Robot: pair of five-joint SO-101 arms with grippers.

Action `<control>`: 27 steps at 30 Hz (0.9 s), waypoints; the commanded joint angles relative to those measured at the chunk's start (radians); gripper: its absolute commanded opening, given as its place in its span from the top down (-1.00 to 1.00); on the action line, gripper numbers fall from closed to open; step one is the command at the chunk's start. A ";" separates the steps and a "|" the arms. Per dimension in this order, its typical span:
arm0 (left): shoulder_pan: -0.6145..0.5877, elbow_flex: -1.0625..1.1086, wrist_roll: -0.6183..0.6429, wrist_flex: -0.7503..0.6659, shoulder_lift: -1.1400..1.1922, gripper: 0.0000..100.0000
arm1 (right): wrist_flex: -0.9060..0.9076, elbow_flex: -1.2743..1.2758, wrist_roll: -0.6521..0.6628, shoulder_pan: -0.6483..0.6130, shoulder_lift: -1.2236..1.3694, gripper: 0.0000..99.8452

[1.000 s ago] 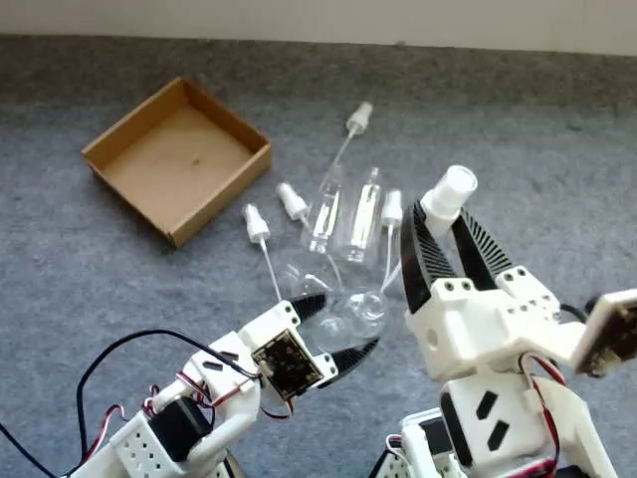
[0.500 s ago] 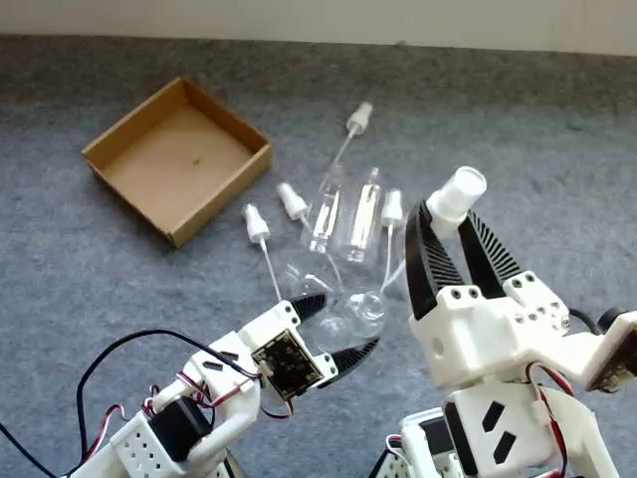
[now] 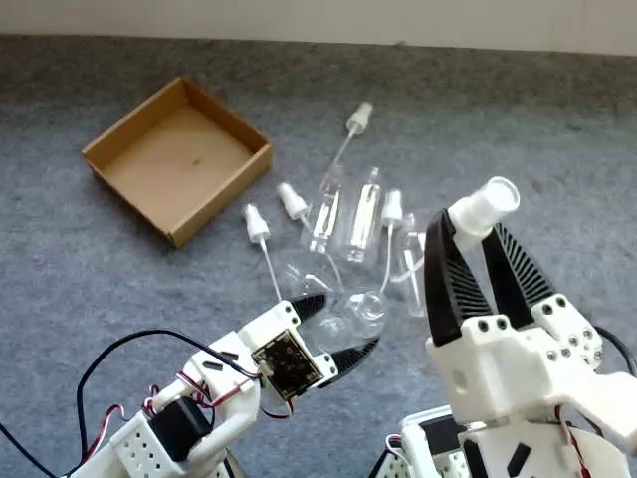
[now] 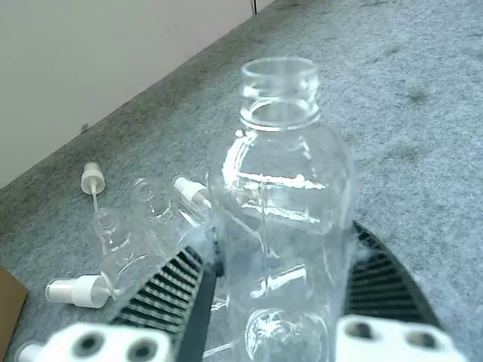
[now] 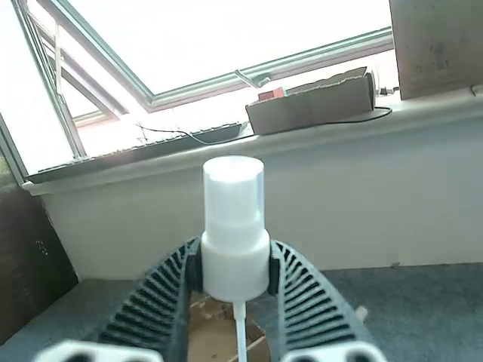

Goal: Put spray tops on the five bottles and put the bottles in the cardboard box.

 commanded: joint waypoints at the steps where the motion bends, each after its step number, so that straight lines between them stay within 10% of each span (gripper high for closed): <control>1: -0.008 0.022 0.005 -0.008 -0.008 0.82 | 0.059 -0.047 0.009 -0.008 -0.001 0.97; 27: -0.008 0.022 0.006 -0.008 -0.008 0.82 | -0.005 0.081 0.012 -0.226 -0.001 0.97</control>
